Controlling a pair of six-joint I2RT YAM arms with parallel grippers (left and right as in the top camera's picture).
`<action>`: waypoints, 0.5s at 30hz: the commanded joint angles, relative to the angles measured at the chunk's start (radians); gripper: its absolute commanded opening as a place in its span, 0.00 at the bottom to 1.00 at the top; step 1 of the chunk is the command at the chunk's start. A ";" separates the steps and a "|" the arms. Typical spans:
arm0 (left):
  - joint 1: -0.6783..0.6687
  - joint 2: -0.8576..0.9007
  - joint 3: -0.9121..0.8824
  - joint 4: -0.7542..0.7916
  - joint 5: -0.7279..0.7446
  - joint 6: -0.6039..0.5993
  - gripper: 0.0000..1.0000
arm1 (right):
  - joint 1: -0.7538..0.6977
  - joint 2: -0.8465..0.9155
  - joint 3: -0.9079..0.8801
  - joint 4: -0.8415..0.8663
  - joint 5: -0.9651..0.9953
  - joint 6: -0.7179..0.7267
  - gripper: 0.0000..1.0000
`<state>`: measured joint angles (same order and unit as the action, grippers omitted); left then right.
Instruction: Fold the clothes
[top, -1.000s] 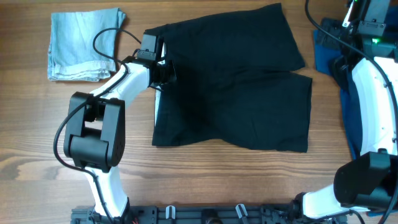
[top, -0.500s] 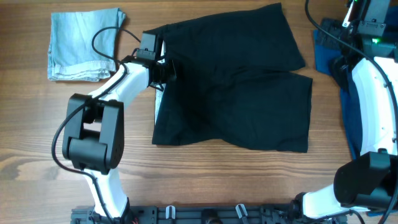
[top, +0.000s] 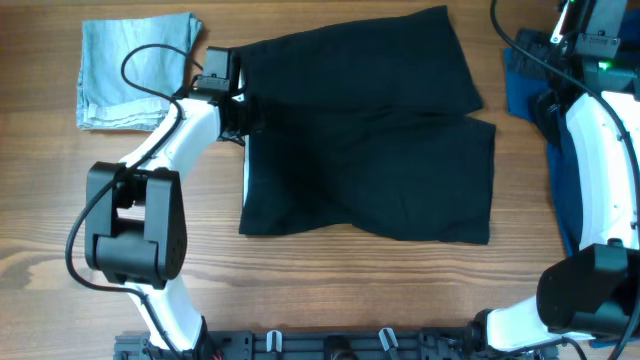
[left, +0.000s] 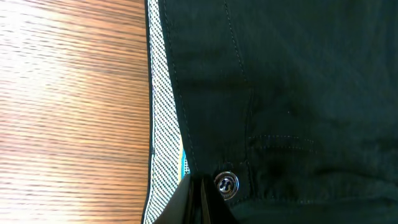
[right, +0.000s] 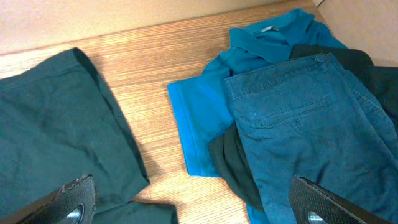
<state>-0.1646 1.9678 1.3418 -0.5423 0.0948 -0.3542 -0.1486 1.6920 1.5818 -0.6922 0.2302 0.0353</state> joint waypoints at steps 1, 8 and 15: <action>0.008 -0.011 0.001 -0.008 -0.041 -0.003 0.04 | 0.000 0.010 -0.003 0.001 0.020 -0.009 1.00; 0.009 -0.006 0.001 -0.037 -0.175 -0.002 0.09 | 0.000 0.010 -0.003 0.002 0.020 -0.009 1.00; 0.005 -0.117 0.019 -0.106 -0.005 0.002 0.29 | 0.000 0.010 -0.003 0.002 0.020 -0.009 1.00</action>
<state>-0.1604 1.9171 1.3418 -0.5972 -0.0383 -0.3538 -0.1486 1.6920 1.5818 -0.6922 0.2302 0.0353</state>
